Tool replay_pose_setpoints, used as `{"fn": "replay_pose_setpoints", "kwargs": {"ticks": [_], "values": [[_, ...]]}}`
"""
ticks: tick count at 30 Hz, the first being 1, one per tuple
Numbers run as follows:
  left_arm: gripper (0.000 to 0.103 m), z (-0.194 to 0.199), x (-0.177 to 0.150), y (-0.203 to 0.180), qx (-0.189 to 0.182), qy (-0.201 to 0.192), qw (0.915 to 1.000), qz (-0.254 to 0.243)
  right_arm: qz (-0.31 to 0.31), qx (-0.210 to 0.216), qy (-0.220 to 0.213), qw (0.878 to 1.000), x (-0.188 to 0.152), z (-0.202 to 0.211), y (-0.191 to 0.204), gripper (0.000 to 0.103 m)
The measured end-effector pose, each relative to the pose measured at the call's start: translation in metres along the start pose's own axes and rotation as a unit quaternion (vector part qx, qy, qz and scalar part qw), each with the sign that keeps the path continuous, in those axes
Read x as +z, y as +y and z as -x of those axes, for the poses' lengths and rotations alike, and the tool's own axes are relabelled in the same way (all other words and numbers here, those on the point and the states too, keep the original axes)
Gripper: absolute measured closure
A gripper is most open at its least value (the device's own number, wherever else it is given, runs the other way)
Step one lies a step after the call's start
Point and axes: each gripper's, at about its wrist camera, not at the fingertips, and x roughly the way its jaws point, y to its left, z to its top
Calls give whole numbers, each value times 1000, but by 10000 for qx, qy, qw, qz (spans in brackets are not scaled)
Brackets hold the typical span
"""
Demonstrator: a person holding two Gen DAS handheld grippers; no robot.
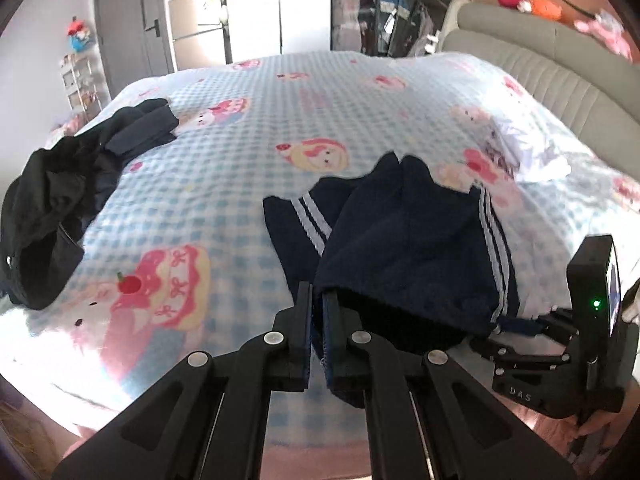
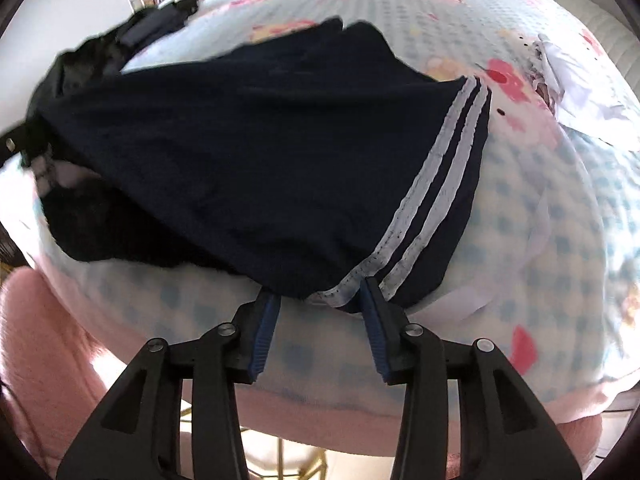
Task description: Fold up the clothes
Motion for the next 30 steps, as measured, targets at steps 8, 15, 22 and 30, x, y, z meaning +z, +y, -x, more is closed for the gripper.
{"fn": "replay_pose_setpoints", "kwargs": {"ticks": [8,15,22,30], "values": [[98,-5,-9,6,115,308,9993,202,-336,-542,-71,9979,2,1,-17,60],[98,-13,-14,29,-42,537,9968,590,-698,-491,-159,9962,8,5,-36,61],[98,-26,-31,29,-335,743,9931,849,-423,990,-122,9941,6,12,-8,60],[98,-13,-12,31,-383,318,9946,908,-460,189,-350,9982,37,-11,-4,62]]}}
